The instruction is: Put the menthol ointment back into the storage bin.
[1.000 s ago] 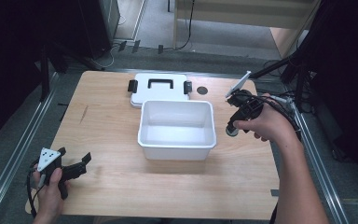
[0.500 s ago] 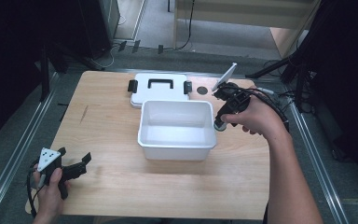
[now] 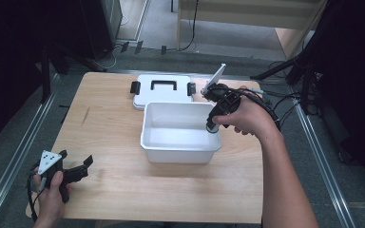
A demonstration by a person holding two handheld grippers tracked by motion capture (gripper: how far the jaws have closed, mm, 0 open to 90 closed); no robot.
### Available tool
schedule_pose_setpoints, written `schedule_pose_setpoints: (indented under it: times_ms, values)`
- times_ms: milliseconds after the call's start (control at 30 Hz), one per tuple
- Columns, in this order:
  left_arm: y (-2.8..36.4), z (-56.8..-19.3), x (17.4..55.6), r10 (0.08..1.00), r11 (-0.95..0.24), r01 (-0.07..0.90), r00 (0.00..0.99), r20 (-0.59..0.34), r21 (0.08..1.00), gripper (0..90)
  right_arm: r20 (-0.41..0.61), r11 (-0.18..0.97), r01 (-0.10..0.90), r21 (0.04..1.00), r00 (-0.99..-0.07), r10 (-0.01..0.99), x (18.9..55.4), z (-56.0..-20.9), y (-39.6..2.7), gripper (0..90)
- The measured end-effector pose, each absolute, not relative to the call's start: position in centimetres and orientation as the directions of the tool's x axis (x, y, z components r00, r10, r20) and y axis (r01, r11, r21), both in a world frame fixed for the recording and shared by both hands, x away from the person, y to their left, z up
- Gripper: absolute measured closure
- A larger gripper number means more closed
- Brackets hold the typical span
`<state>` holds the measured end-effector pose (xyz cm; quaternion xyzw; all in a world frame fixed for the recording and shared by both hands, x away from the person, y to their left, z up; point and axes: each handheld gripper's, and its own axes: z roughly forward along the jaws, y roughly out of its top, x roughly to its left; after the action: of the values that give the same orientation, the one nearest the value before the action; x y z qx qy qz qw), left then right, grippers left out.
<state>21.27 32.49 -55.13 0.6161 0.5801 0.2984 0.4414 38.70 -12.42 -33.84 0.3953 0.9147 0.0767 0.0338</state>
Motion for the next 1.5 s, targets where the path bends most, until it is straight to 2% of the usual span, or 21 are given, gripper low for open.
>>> schedule_pose_setpoints:
  times_ms: [267,400,667,900,1500]
  values:
    - [32.5,-55.1,21.3,0.978,0.063,0.451,0.15,-0.145,0.89,0.3,0.006,0.704,0.694,0.154,-0.713,0.701,38.7,-34.4,-11.5,51.4]
    - [32.5,-55.1,21.3,0.978,0.063,0.451,0.15,-0.145,0.89,0.2,0.008,0.742,0.651,0.157,-0.752,0.659,38.6,-34.8,-11.2,51.4]
    - [32.5,-55.1,21.3,0.978,0.063,0.452,0.149,-0.145,0.89,0.3,-0.051,0.889,0.421,0.181,-0.898,0.436,37.8,-36.2,-10.8,51.4]
    - [32.5,-55.1,21.3,0.978,0.064,0.451,0.149,-0.146,0.89,0.2,-0.091,0.928,0.34,0.156,-0.93,0.356,37.8,-37.6,-10.3,51.4]
    - [32.6,-55.1,21.3,0.977,0.065,0.453,0.15,-0.148,0.889,0.3,-0.068,0.943,0.31,0.121,-0.945,0.319,38.4,-41.5,-10.0,51.4]
